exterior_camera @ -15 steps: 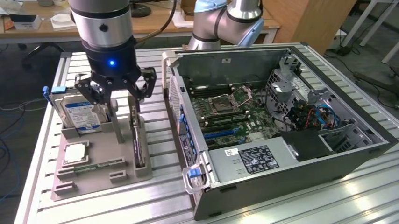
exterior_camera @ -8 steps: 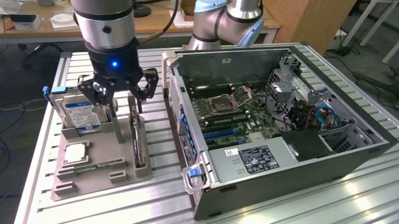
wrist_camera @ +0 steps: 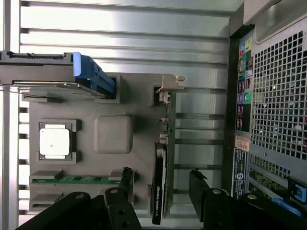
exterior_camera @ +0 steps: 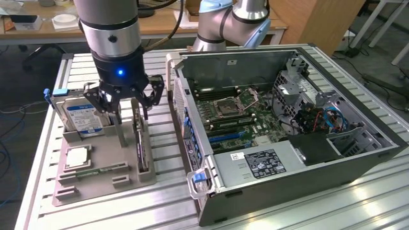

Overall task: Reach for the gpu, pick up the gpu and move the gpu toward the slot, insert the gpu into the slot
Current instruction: 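Pick up the gpu and move the gpu toward the slot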

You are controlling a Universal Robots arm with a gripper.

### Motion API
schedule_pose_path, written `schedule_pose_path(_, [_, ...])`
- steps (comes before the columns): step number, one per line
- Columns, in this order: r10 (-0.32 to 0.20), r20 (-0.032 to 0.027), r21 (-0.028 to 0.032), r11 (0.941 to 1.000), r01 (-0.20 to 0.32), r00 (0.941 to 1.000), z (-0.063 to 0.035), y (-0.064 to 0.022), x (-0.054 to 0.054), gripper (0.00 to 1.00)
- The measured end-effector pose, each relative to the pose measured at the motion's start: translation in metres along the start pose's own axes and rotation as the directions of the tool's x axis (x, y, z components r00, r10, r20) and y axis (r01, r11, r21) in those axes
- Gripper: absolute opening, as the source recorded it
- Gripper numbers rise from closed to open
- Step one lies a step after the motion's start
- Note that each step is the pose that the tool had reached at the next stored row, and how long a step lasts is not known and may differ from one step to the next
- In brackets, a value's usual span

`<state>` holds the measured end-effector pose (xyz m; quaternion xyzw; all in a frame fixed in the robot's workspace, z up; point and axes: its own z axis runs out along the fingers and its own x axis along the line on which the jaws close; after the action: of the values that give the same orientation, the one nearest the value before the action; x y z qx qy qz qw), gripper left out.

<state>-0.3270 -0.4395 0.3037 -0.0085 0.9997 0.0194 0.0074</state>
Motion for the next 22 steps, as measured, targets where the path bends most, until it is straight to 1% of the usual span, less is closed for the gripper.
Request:
schedule_pose_path(9, [0.0,0.0078,0.0001,1.0,0.0,1.0,0.0163,-0.0015,0.0,0.59])
schedule_pose_path(16, [0.0,0.014,0.0002,1.0,0.0,0.9999,0.025,-0.0098,0.0,0.59])
schedule_pose_path(20, [0.005,0.02,0.0005,1.0,-0.005,0.9998,0.03,-0.0138,0.001,0.59])
schedule_pose_path(22, [0.006,0.022,0.0003,1.0,-0.006,0.9997,0.0329,-0.0151,0.001,0.59])
